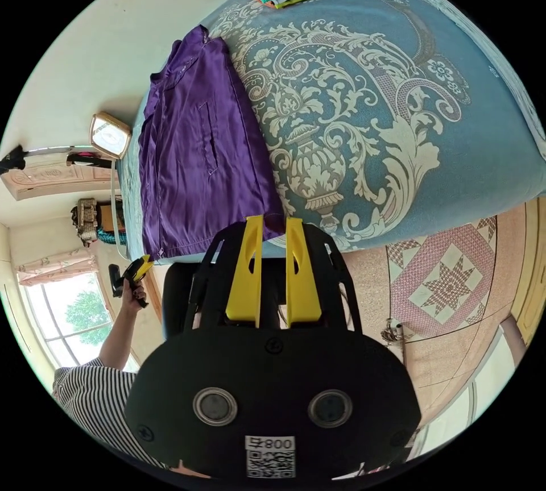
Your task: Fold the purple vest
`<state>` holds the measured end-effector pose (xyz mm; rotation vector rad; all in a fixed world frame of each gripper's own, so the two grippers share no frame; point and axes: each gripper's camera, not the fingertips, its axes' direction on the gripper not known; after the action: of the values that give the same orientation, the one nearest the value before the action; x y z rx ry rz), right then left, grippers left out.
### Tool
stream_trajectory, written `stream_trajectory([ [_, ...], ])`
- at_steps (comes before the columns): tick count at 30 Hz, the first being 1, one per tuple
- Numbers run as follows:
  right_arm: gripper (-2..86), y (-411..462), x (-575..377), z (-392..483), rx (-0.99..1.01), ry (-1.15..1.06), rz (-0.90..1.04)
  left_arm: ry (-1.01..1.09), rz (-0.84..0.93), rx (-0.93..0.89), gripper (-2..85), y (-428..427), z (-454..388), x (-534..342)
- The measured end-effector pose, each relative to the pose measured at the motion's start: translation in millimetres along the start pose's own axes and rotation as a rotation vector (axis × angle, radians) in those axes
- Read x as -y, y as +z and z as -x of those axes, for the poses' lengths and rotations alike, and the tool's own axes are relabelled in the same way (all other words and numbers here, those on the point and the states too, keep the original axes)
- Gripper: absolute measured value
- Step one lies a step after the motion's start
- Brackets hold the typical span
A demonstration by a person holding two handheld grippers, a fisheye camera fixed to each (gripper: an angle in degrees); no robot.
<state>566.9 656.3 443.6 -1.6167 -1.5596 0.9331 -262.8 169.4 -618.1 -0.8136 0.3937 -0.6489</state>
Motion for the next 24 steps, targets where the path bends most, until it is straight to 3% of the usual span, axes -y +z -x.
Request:
stream_trajectory([
  [10, 2.1, -33, -32, 17, 0.026, -0.050, 0.010, 0.038, -0.021, -0.006, 2.4, -13, -22, -16],
  [24, 1.4, -114, -147, 28, 0.173, -0.145, -0.053, 0.148, -0.038, -0.104, 2.1, -54, -46, -97],
])
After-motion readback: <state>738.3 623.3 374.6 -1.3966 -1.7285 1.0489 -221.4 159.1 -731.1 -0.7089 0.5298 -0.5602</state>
